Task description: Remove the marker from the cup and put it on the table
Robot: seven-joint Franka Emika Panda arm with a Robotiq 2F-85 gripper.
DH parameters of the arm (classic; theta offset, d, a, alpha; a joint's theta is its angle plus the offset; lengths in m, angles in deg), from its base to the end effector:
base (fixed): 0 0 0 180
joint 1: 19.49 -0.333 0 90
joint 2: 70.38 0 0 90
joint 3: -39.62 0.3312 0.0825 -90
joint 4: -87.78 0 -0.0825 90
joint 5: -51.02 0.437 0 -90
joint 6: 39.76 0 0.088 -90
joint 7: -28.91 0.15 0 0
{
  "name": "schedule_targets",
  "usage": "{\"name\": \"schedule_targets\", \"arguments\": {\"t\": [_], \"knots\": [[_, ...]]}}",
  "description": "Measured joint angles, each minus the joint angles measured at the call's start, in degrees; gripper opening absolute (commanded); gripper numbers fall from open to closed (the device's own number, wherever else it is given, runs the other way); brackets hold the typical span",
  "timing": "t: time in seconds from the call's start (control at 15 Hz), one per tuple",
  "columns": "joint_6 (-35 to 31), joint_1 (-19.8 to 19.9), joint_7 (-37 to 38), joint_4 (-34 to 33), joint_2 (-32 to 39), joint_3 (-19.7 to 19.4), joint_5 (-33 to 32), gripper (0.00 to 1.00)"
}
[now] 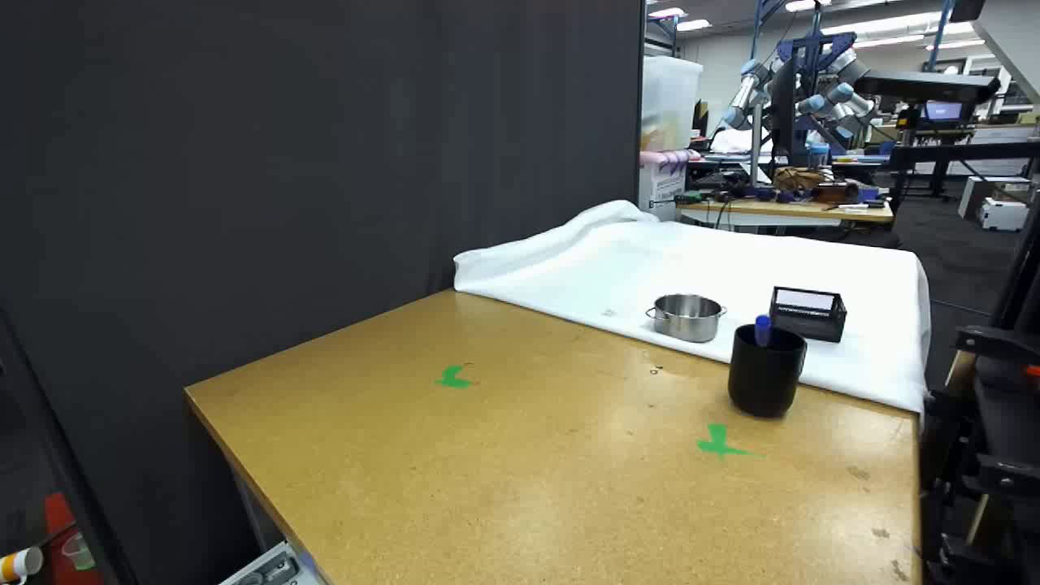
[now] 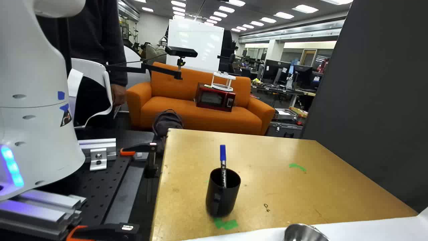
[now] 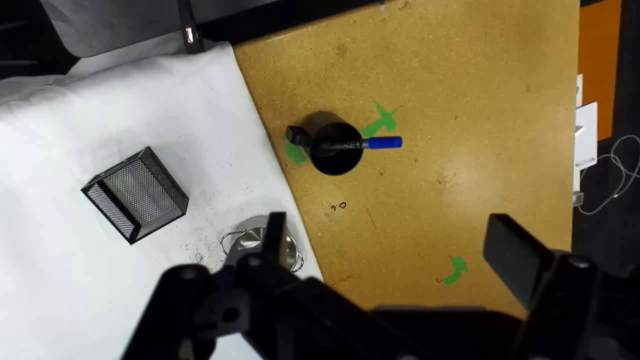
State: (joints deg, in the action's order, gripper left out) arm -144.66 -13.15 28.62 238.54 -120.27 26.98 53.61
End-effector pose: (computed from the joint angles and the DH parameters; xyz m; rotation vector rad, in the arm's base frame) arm 0.3294 -0.1020 0.4597 -2.9105 0.3870 -0.1241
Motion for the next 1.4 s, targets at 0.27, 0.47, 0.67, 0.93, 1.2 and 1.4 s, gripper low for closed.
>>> {"name": "schedule_targets", "arguments": {"t": [0.27,0.47,0.67,0.93,1.2,1.4], "knots": [[0.0,0.02,0.0,0.0,0.0,0.04,0.0,1.0],[-0.18,0.13,3.55,2.59,0.92,1.02,0.91,1.0],[-2.5,0.55,11.34,6.94,3.4,3.19,4.4,1.0],[-10.2,1.84,20.28,8.76,6.77,5.48,9.74,1.0],[-20.86,4.04,27.01,8.81,11.66,6.4,12.88,1.0],[-28.63,6.25,32.84,8.96,16.93,7.42,13.04,1.0]]}}
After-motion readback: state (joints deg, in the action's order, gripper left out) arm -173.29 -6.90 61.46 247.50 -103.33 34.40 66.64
